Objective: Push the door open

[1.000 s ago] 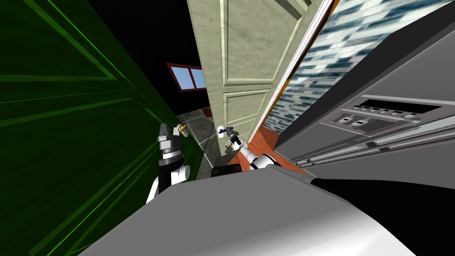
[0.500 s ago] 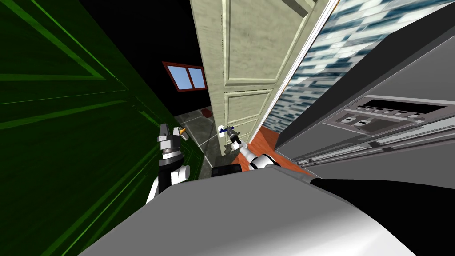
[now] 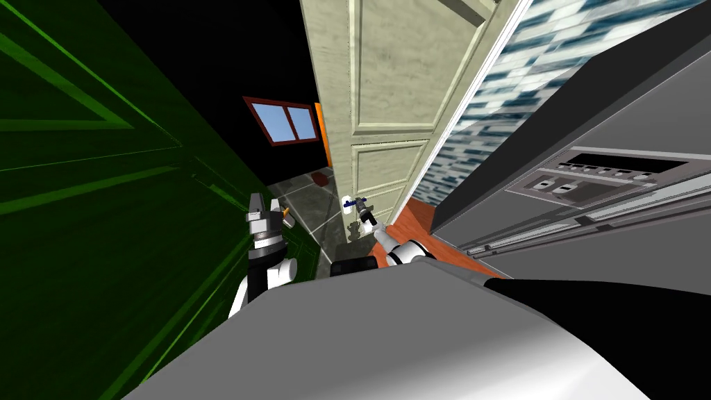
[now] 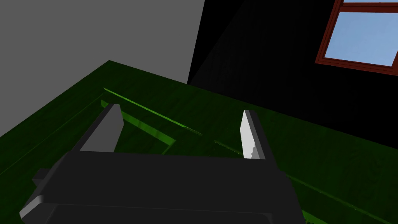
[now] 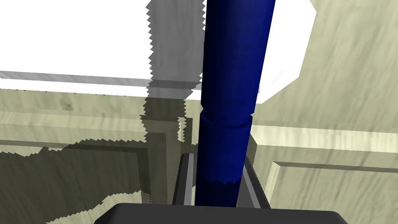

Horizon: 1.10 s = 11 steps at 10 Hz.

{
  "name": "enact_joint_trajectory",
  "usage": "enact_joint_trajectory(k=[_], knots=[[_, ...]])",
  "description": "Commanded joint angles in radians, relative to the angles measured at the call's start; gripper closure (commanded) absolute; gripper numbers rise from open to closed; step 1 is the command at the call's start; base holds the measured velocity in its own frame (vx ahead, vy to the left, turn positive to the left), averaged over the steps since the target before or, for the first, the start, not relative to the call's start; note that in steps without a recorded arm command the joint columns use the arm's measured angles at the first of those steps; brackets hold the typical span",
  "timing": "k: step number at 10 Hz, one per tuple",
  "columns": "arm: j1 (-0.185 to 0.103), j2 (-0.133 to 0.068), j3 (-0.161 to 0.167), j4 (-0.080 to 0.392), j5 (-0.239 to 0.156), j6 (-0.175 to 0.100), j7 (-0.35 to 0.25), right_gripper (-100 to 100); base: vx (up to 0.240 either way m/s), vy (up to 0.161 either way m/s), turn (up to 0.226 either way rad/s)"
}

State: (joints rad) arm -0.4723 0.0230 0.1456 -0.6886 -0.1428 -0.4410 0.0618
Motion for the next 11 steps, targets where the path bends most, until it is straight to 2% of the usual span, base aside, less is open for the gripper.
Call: enact_joint_trajectory(k=[1,4,5,6,8,9,11], knots=[[0.000,0.008,-0.019,-0.008,-0.016,-0.001,0.030,100,0.139,0.184,-0.093],[-0.001,0.024,-0.035,-0.003,-0.036,0.000,0.060,100,0.134,0.155,-0.067],[0.000,0.013,-0.038,-0.001,-0.034,-0.001,0.054,100,0.059,0.057,-0.044],[0.020,-0.004,-0.041,-0.021,-0.033,-0.004,0.055,100,0.106,-0.065,-0.008],[0.048,-0.020,-0.040,-0.046,-0.030,-0.005,0.053,100,0.132,-0.072,0.006],[0.060,-0.027,-0.039,-0.056,-0.029,-0.006,0.053,100,0.136,-0.049,-0.030],[0.060,-0.027,-0.039,-0.056,-0.029,-0.006,0.053,100,0.058,-0.037,0.001]])
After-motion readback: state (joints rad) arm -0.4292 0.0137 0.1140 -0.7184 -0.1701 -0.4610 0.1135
